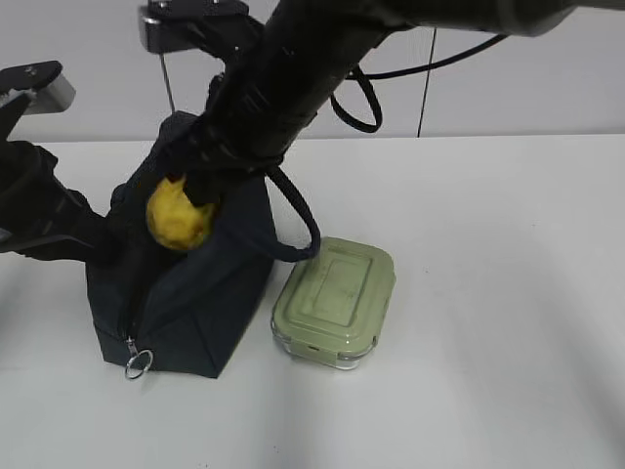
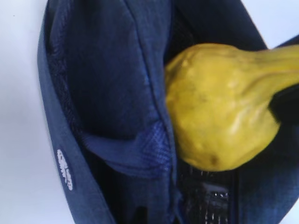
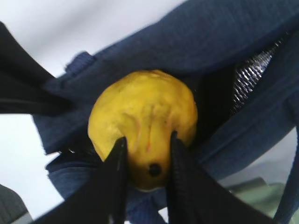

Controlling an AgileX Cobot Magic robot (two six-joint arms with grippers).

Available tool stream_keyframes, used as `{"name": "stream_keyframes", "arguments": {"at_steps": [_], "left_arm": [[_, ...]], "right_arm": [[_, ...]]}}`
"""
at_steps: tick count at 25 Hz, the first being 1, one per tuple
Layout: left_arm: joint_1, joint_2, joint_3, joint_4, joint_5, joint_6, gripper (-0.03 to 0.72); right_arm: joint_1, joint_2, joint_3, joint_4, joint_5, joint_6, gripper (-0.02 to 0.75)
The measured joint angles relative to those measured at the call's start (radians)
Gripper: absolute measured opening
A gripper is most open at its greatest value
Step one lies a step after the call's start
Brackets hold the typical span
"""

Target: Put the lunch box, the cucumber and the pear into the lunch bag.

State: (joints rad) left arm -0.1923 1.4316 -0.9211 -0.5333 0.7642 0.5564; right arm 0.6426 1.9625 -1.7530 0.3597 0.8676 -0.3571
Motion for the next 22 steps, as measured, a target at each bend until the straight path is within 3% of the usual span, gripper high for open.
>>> {"name": "stream_keyframes", "arguments": {"at_steps": [4, 8, 11, 14, 15, 22], "left_arm": [[0.0, 0.0, 0.0, 0.0, 0.0, 0.0, 0.002], [0.0, 0.0, 0.0, 0.0, 0.0, 0.0, 0.002], [0.0, 0.0, 0.0, 0.0, 0.0, 0.0, 0.002], [0.0, 0.0, 0.0, 0.0, 0.0, 0.0, 0.002], [0.0, 0.0, 0.0, 0.0, 0.0, 0.0, 0.002], [0.0, 0.0, 0.0, 0.0, 0.001, 0.0, 0.002]], "right_arm": [[-0.001, 0.021, 0.0, -0.115, 0.058, 0.045, 0.158], [-0.001, 0.037, 0.0, -0.129, 0.076, 0.053, 0.164], [-0.001, 0.051, 0.0, -0.086, 0.076, 0.039, 0.274], [0.001, 0.053, 0.0, -0.035, 0.058, 0.028, 0.496], [0.001, 0.053, 0.0, -0.018, 0.045, 0.027, 0.53], [0.001, 0.023, 0.0, 0.005, 0.002, 0.036, 0.552]]}}
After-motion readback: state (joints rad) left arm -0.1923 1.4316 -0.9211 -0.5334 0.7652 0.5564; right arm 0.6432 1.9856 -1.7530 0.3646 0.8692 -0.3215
